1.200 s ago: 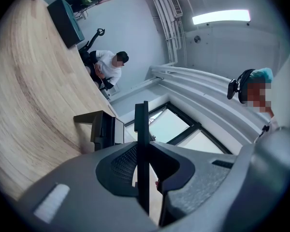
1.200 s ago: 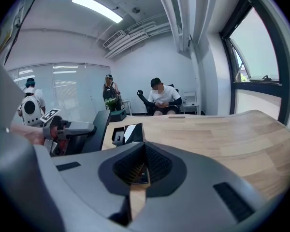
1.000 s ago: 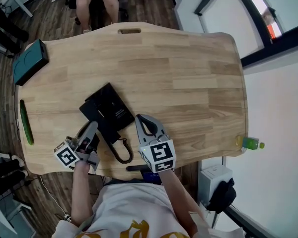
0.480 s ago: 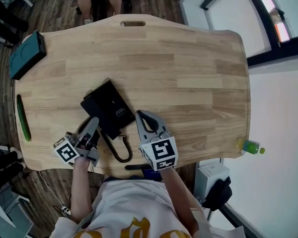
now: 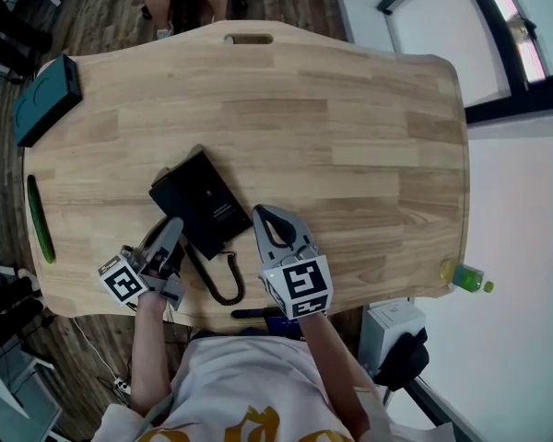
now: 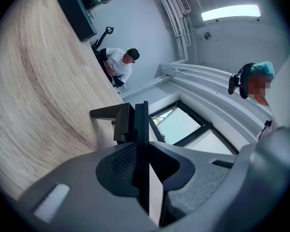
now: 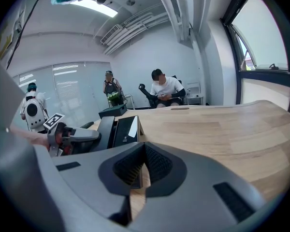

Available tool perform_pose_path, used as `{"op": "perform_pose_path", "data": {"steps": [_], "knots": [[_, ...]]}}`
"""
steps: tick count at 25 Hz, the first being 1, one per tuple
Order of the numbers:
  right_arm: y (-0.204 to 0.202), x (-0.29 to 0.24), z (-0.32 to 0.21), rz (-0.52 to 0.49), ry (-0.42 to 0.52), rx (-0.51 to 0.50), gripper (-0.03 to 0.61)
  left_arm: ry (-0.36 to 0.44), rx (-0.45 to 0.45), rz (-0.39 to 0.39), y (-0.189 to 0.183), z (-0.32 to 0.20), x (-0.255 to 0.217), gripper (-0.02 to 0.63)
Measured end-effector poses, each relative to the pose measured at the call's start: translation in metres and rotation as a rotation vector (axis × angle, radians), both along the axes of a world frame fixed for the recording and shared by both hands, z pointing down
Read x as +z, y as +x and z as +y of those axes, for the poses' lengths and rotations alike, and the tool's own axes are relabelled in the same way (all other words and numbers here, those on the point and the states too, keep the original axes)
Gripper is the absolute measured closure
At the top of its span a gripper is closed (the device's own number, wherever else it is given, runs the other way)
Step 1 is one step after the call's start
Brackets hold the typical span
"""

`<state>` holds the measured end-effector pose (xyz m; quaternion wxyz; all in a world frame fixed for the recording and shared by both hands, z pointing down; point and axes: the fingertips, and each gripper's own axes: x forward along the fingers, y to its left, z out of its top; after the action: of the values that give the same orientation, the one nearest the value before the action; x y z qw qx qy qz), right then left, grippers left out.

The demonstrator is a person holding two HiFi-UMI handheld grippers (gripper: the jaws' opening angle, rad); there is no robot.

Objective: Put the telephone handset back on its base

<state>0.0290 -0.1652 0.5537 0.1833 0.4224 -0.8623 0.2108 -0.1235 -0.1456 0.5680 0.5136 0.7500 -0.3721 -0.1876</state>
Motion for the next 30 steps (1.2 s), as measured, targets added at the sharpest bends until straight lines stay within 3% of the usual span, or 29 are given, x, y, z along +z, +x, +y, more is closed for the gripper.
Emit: {"op": "perform_pose_path", "data": {"steps": [16,30], "knots": [[0.004,0.008,-0.003,0.02,-0.017,0.01,0.574,-0.038,0.016,0.0,0.0,-0.007,0.013,0.543],[-0.004,0.011,-0.008,0.022,-0.026,-0.005,0.572,-0.067,0.007,-0.05,-0.003,-0.007,0.02,0.54]]}}
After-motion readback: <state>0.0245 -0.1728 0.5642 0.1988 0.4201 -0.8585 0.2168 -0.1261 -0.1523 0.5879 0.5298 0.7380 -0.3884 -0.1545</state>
